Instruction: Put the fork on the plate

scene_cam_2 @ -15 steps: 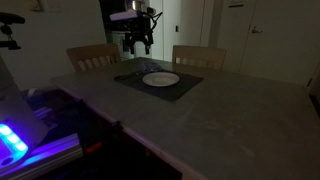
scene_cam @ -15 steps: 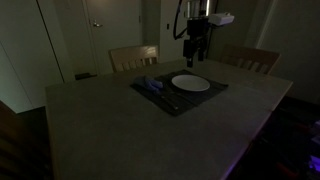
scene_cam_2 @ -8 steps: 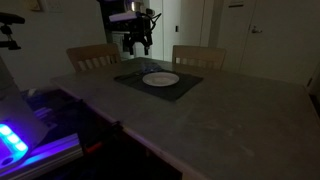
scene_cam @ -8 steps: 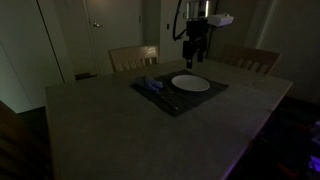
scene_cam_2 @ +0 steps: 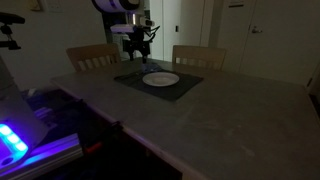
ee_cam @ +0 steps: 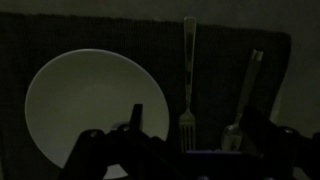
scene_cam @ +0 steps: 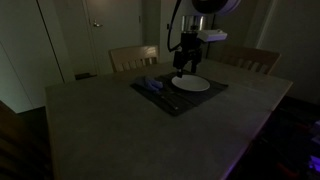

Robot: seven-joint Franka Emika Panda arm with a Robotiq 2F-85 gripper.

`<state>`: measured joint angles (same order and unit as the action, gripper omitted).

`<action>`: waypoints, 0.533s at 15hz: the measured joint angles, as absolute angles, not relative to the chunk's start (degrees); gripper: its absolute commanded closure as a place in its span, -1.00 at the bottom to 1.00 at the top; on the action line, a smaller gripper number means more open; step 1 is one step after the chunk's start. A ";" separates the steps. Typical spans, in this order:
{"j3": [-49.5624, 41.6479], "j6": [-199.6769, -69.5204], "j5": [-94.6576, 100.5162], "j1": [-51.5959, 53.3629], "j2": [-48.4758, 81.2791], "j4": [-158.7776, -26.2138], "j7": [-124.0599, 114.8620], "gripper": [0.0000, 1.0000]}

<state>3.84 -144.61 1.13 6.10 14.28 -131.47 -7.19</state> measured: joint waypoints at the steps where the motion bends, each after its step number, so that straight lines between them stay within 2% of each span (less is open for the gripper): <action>1: 3.83 -146.13 0.66 6.10 15.08 -131.46 -7.71 -1.00; 8: 4.33 -150.91 -2.05 6.13 20.45 -130.43 -8.24 -1.00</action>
